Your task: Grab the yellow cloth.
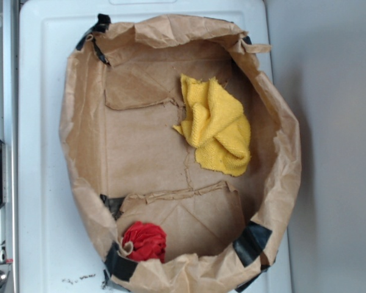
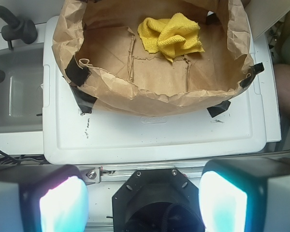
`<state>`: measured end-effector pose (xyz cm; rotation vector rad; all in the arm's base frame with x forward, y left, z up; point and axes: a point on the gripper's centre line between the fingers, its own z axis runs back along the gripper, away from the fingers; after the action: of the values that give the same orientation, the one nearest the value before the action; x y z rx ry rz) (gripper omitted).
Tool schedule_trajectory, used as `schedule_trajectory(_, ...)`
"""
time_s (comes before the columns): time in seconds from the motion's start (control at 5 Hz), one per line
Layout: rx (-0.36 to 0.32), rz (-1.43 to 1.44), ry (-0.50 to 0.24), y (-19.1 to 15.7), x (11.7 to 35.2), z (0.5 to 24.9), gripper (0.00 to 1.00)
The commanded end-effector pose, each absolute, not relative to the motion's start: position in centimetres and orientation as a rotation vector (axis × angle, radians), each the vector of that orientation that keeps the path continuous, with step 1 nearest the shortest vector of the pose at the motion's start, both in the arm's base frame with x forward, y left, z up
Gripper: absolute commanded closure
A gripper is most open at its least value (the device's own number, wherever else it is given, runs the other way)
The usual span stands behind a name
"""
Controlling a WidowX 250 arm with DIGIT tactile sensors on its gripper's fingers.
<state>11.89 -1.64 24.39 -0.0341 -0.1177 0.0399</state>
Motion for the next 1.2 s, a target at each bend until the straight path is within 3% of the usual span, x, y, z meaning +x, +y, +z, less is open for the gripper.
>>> schedule_trajectory(0.0, -0.034, 0.04, -0.118, -1.6, 11.9, 24.4, 0.0)
schedule_trajectory(1.0, -0.078, 0.082, -0.149, -0.6, 11.6, 24.8, 0.0)
